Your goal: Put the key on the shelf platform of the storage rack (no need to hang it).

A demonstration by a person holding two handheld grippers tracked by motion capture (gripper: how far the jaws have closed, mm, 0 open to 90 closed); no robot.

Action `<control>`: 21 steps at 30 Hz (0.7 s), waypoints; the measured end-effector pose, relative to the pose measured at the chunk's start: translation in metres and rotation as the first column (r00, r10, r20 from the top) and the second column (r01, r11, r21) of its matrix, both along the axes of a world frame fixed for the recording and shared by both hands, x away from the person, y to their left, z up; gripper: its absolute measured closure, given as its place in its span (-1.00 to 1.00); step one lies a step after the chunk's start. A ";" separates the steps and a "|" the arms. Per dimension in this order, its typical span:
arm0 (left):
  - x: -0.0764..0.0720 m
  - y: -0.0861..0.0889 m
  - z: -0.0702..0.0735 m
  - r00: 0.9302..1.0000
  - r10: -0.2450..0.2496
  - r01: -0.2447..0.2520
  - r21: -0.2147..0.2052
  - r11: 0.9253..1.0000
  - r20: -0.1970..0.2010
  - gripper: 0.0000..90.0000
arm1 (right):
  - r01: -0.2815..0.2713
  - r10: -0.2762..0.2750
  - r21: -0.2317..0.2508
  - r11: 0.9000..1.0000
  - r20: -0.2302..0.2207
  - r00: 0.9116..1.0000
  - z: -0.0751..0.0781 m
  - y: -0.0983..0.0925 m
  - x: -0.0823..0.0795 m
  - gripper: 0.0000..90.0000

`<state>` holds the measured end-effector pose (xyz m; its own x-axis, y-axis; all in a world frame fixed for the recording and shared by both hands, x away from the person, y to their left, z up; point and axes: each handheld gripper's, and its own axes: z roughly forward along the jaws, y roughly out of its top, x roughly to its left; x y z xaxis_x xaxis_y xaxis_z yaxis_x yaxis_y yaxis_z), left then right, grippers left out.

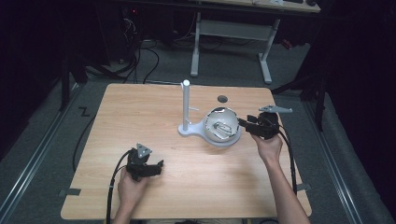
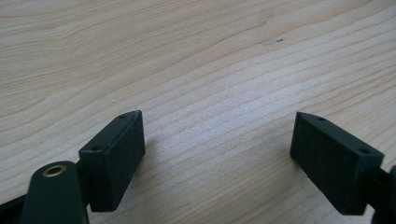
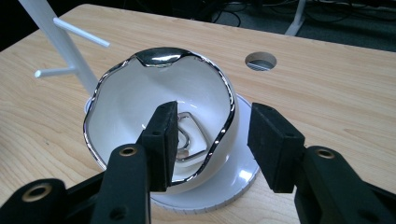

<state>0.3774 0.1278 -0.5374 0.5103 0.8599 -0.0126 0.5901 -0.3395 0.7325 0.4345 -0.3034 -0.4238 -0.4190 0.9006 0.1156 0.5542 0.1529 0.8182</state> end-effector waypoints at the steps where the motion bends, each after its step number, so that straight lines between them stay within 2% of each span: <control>1: 0.000 0.000 0.000 1.000 0.000 0.000 0.000 1.000 0.000 -0.59 | 0.001 -0.001 0.001 1.000 -0.002 1.000 0.001 -0.001 -0.001 0.19; 8: 0.000 0.000 0.000 1.000 0.000 0.000 -0.001 1.000 0.000 -0.59 | -0.004 0.004 -0.003 1.000 0.005 1.000 0.003 -0.005 -0.009 0.18; 16: 0.000 0.000 0.000 1.000 0.000 0.000 -0.001 1.000 0.000 -0.59 | 0.038 -0.038 0.050 0.998 0.002 0.999 -0.002 -0.026 -0.024 0.16; 21: 0.000 0.000 0.000 1.000 0.000 0.000 0.000 1.000 0.000 -0.59 | 0.049 -0.049 0.053 0.997 0.009 0.999 -0.004 -0.034 -0.032 0.16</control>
